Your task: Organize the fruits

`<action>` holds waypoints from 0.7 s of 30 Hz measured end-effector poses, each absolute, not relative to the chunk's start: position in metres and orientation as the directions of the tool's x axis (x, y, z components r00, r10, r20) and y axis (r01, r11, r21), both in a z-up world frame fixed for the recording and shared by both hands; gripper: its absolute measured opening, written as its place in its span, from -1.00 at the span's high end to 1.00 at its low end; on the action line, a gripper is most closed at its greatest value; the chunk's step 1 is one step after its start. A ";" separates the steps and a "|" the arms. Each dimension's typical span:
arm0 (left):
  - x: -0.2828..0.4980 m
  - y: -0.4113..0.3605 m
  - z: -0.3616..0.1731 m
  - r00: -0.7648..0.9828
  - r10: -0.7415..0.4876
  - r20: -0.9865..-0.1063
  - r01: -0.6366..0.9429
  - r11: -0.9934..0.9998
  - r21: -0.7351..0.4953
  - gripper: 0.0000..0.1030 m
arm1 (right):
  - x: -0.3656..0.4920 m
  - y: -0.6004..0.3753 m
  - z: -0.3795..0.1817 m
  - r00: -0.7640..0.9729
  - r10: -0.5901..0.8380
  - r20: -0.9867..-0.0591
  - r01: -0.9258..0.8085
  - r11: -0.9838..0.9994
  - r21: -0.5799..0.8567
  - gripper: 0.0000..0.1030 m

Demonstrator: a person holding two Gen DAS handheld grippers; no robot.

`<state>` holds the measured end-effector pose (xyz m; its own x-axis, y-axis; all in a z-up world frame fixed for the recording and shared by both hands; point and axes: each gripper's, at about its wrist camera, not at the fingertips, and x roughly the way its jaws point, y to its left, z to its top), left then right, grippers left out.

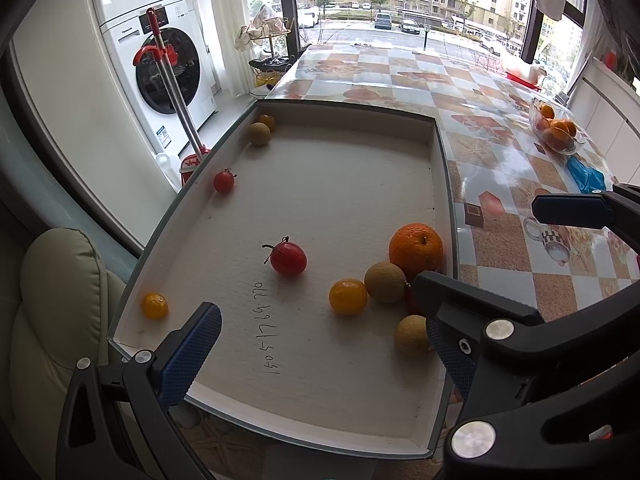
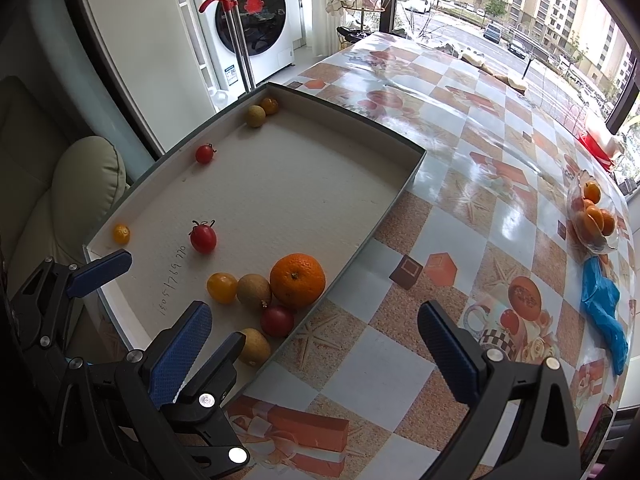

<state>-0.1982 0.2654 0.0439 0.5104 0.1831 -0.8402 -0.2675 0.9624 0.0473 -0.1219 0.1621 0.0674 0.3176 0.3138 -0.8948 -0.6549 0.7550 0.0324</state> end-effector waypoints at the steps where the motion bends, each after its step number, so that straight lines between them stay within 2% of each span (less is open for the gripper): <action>1: -0.198 0.265 0.044 0.510 0.184 -0.840 -0.268 0.962 0.047 -1.00 | -0.122 0.162 0.067 0.317 0.314 -0.895 -0.655 0.755 0.033 -0.99; 21: -0.198 0.266 0.043 0.507 0.186 -0.842 -0.269 0.962 0.050 -1.00 | -0.122 0.161 0.068 0.316 0.315 -0.895 -0.654 0.755 0.034 -0.99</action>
<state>-0.1977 0.2658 0.0432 0.5066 0.1857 -0.8419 -0.2692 0.9618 0.0502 -0.1215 0.1615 0.0676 0.3164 0.3148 -0.8949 -0.6543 0.7555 0.0344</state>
